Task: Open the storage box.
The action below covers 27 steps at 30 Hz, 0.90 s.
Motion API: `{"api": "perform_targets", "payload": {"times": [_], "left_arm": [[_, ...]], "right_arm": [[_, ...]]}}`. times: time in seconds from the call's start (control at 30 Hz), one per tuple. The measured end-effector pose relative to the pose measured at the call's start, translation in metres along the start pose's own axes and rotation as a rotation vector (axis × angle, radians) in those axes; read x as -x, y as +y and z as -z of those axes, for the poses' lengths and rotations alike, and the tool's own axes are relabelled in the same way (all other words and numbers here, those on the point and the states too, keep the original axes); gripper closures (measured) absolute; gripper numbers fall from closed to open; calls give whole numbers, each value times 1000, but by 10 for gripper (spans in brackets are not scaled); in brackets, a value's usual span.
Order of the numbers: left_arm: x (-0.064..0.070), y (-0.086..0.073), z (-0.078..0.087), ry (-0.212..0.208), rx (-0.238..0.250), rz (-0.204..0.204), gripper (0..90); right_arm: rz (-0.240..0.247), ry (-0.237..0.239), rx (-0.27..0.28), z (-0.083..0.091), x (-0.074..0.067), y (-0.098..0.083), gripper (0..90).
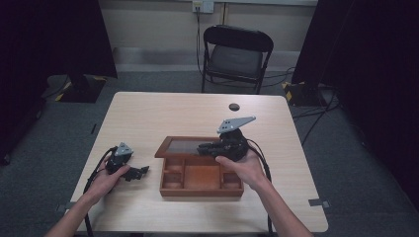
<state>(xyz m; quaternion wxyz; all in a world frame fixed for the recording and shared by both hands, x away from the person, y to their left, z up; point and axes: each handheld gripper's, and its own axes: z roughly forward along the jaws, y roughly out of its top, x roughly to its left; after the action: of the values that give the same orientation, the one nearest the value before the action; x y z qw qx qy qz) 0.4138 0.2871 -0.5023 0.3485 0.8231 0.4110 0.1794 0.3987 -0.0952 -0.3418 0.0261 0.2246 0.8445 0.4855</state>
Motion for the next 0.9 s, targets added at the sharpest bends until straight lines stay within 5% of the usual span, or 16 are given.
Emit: {"api": "perform_targets", "payload": {"times": [0.9], "left_arm": [[0, 0, 0, 1, -1, -4, 52]], "right_arm": [[-1, -16, 13, 2, 4, 10, 820]]}}
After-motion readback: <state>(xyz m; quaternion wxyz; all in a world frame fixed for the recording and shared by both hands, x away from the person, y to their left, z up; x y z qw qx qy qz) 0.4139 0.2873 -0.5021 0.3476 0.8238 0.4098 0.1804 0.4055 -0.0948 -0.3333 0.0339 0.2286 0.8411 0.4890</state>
